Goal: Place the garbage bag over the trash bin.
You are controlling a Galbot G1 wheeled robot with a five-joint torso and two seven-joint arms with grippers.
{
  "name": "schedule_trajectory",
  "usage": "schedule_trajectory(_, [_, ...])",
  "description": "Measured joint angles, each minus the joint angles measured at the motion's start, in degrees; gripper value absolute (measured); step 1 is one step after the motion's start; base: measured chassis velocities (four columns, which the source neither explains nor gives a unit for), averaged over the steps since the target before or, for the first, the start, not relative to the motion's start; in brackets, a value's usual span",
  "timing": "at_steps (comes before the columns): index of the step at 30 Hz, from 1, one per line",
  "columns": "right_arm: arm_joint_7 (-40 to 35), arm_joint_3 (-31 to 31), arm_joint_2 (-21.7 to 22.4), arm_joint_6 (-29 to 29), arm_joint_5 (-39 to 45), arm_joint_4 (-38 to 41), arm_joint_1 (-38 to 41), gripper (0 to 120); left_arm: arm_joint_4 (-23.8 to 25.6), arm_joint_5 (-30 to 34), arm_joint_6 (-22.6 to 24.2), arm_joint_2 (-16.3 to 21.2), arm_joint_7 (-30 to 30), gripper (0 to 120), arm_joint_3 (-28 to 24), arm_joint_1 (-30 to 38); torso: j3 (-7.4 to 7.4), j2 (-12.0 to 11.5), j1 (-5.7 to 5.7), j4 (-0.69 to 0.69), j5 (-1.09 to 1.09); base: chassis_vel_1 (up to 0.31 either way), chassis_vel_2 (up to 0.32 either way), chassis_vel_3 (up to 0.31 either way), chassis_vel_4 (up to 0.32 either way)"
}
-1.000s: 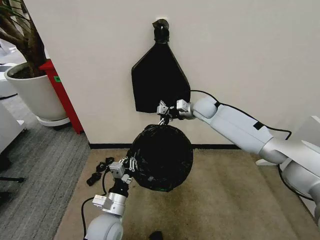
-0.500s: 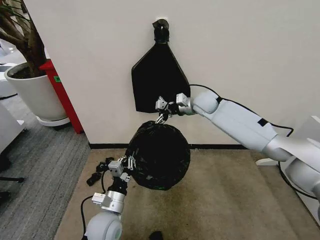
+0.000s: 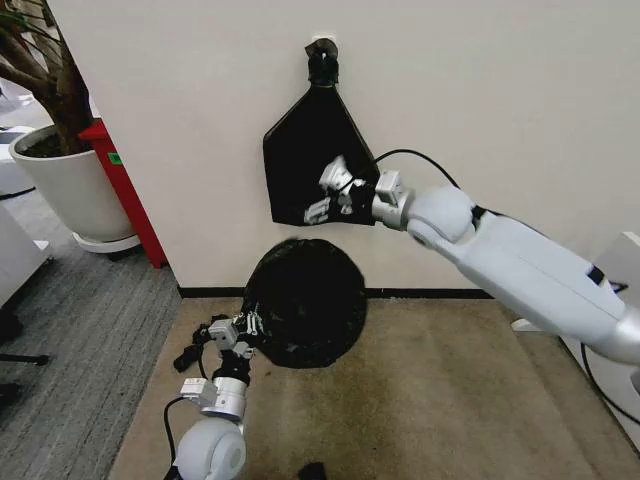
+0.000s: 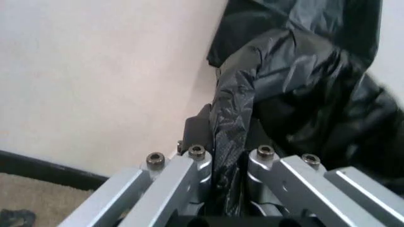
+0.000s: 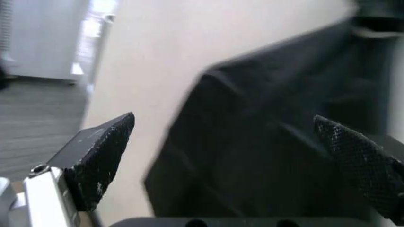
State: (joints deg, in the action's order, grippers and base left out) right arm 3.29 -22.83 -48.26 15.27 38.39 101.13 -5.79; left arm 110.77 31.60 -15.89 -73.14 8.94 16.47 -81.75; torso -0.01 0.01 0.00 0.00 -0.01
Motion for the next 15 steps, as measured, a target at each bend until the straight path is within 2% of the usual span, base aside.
schedule_trajectory(2, [-1.3, 1.4, 1.2, 0.6, -0.4, 1.1, -0.6, 100, 0.0, 0.7, 0.3, -0.2, 0.7, 4, 0.0, -0.1, 0.0, 0.0, 0.0, -0.01, 0.03, 0.0, 0.0, 0.0, 0.0])
schedule_trajectory(5, [-7.3, 3.5, 2.0, 4.8, 0.5, 5.4, -2.3, 100, 0.1, 2.3, 0.9, -0.5, 2.5, 4, -0.1, -0.2, 0.0, 0.0, 0.0, -0.02, 0.02, 0.0, 0.0, 0.0, 0.0])
schedule_trajectory(9, [-31.2, 7.9, -0.5, 17.4, 15.1, 15.6, -6.7, 100, 0.3, 6.5, 1.7, -0.8, 5.6, 4, -0.3, 0.2, 0.0, 0.0, 0.0, 0.01, 0.0, 0.0, 0.0, 0.0, 0.0])
schedule_trajectory(11, [-43.2, 10.7, -2.9, 21.2, 22.7, 19.1, -10.1, 100, 0.4, 9.8, 1.8, -1.1, 6.7, 4, -0.3, 0.8, 0.0, 0.0, 0.0, 0.03, -0.02, 0.0, 0.0, 0.0, 0.0])
schedule_trajectory(13, [-45.4, 11.4, -3.4, 21.7, 23.7, 19.7, -11.2, 100, 0.4, 10.7, 1.8, -1.2, 6.8, 4, -0.3, 1.0, 0.0, 0.0, 0.0, 0.03, -0.02, 0.0, 0.0, 0.0, 0.0])
schedule_trajectory(15, [-50.3, 15.3, -5.1, 23.2, 25.1, 22.0, -18.3, 100, 0.4, 14.9, 1.4, -1.7, 7.1, 4, -0.3, 1.8, 0.01, 0.0, 0.0, 0.02, 0.03, 0.0, 0.0, 0.0, 0.0])
